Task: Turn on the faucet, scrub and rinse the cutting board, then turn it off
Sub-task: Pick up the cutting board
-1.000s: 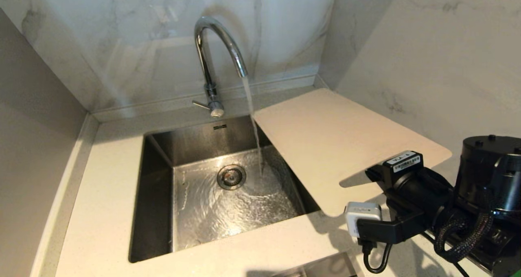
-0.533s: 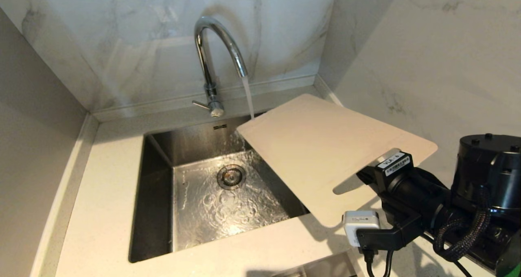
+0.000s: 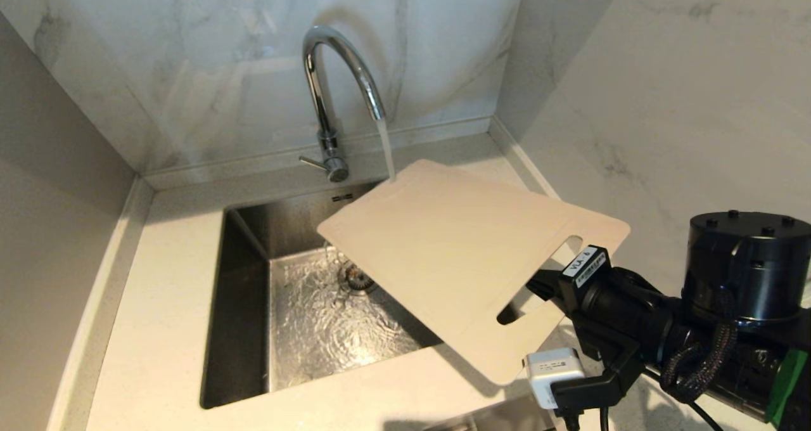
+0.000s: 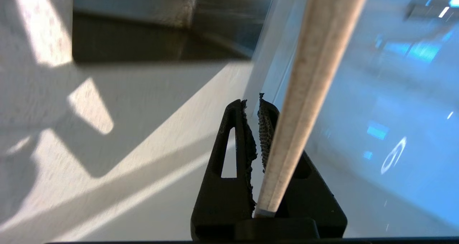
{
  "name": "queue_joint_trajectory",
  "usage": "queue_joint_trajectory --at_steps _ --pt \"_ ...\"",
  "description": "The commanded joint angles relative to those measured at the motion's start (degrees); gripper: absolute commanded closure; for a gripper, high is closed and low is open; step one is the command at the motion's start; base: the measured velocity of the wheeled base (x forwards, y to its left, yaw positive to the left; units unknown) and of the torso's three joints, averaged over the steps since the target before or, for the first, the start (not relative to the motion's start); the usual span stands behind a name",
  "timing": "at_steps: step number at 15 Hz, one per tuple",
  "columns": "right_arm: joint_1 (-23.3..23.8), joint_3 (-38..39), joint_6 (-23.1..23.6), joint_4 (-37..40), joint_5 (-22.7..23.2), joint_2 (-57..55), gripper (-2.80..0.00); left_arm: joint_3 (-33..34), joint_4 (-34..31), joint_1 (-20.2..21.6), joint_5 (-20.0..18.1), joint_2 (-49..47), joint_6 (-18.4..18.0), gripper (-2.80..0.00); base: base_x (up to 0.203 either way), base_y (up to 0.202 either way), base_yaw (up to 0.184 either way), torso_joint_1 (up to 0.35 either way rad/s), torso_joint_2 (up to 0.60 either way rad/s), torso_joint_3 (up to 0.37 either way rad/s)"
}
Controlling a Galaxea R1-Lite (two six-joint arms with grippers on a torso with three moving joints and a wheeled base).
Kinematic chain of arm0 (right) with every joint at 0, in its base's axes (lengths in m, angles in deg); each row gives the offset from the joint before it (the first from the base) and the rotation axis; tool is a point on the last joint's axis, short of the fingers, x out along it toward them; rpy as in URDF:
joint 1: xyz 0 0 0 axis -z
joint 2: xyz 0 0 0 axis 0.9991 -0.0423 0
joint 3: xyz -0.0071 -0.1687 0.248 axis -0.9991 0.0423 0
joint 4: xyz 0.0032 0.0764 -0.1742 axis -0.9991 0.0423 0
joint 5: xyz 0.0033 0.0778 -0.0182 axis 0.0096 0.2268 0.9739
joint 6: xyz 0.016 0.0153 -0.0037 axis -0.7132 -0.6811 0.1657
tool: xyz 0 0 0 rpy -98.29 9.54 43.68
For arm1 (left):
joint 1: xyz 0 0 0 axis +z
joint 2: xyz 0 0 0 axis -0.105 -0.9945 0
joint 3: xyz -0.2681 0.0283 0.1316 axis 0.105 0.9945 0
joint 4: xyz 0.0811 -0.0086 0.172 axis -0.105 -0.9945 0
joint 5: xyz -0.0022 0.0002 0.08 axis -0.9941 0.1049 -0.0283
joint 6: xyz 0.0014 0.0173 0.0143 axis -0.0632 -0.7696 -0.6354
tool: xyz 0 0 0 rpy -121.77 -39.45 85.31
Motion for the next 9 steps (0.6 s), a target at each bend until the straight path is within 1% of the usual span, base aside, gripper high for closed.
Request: queue_joint_trajectory --at_steps 1,9 --pt "-0.08 0.09 1.78 -0.16 0.93 -0.5 0.0 0.0 0.05 0.09 0.02 -0.07 0.02 0.0 0.0 0.0 0.0 0.0 0.0 0.0" --pt "-2.47 1.23 8.99 0.67 9.01 -1.32 0.0 0.0 0.05 0.02 0.0 -0.07 0.02 0.0 0.0 0.0 0.0 0.0 0.0 0.0"
